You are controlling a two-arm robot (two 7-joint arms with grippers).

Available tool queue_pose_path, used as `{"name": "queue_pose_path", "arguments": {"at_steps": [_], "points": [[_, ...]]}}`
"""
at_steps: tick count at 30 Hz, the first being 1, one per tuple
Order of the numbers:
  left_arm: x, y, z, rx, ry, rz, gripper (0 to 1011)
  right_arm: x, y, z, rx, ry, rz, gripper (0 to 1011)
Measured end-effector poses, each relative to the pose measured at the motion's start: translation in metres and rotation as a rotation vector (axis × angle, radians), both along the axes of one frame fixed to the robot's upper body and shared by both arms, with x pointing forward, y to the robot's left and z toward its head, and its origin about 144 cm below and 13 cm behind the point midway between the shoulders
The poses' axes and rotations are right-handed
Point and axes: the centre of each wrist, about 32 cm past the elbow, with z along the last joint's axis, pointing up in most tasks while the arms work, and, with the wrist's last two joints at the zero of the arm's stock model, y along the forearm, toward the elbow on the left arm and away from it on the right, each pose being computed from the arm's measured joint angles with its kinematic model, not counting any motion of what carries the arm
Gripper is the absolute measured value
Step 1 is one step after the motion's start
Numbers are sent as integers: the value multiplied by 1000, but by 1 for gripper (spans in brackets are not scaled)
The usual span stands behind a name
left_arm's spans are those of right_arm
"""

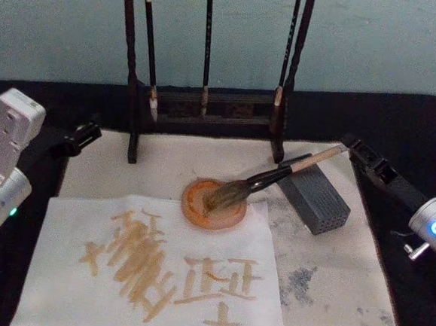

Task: Pick up the brush from the inkstone, write on the paper, then place the brush back to its original position.

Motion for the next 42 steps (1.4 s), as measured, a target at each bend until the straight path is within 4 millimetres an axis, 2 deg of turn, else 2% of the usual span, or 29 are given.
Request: {"name": "queue_pose_path", "arguments": {"at_steps": [6,12,23,33,42], "points": [[0,0,0,0,0,0,1002,-6,0,5,-24,-3,3,1000],[0,0,0,0,0,0,1002,-12,1,9,-45,2,3,1001],[0,0,0,0,0,0,1002,-39,4,26,-150,-15,-9,1001],[0,0,0,0,0,0,1002,-63,22,51,-460,-174,29,1001],[0,0,0,0,0,0,1002,-75,42,61,-659,-326,85,1001]]}}
